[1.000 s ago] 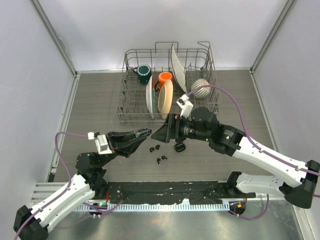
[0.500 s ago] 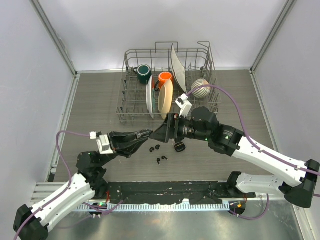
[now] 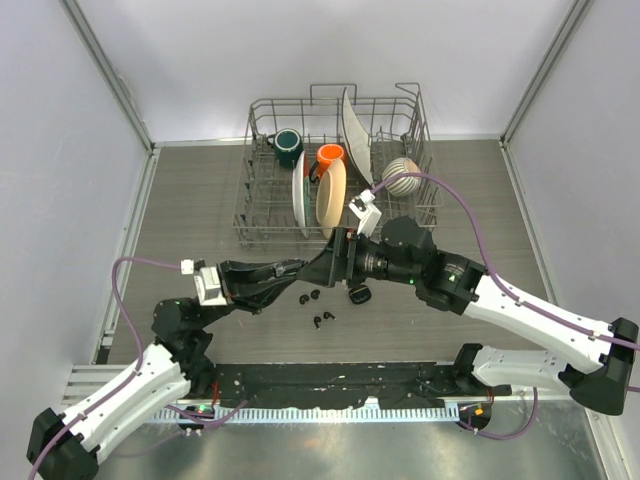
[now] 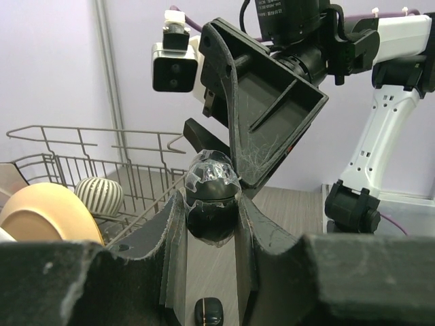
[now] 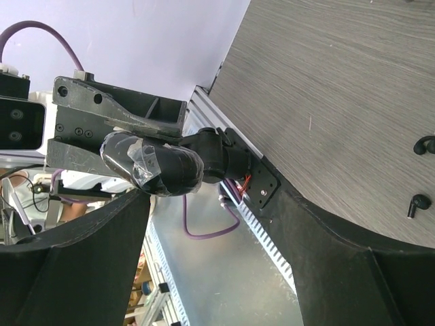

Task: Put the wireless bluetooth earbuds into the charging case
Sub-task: Open the charging case.

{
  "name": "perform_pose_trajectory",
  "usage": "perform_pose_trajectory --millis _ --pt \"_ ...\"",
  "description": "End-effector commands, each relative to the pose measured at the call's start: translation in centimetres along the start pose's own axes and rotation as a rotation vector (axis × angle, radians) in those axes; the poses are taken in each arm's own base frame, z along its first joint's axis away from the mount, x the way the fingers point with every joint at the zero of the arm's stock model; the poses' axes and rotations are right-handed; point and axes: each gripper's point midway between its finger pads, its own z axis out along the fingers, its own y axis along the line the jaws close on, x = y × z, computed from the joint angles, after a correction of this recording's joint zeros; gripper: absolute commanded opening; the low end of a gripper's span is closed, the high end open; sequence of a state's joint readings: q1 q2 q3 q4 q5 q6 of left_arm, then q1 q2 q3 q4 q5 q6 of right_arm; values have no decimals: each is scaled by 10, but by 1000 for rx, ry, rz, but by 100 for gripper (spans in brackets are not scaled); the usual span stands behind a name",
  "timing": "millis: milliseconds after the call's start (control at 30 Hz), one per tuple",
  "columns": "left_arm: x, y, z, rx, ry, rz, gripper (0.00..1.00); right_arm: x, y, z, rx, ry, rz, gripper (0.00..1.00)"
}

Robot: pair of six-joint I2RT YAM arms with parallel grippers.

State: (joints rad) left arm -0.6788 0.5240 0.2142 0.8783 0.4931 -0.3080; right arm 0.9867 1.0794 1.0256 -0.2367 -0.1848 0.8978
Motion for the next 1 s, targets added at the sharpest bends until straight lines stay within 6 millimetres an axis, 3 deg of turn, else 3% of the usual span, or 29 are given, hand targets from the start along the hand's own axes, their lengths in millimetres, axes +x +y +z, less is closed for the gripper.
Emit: perform_pose_trajectory --millis 0,667,800,967 --pt "-17 -36 6 199 -12 0 0 -25 12 5 -53 -117 33 82" --pt "-9 -43 -2 234 29 13 0 -34 14 0 -155 -144 147 82" --pt "-8 -36 0 193 23 19 0 -32 13 2 -166 -132 154 82" --pt "-2 -19 -3 90 28 39 0 -39 34 -12 -257 -160 112 82"
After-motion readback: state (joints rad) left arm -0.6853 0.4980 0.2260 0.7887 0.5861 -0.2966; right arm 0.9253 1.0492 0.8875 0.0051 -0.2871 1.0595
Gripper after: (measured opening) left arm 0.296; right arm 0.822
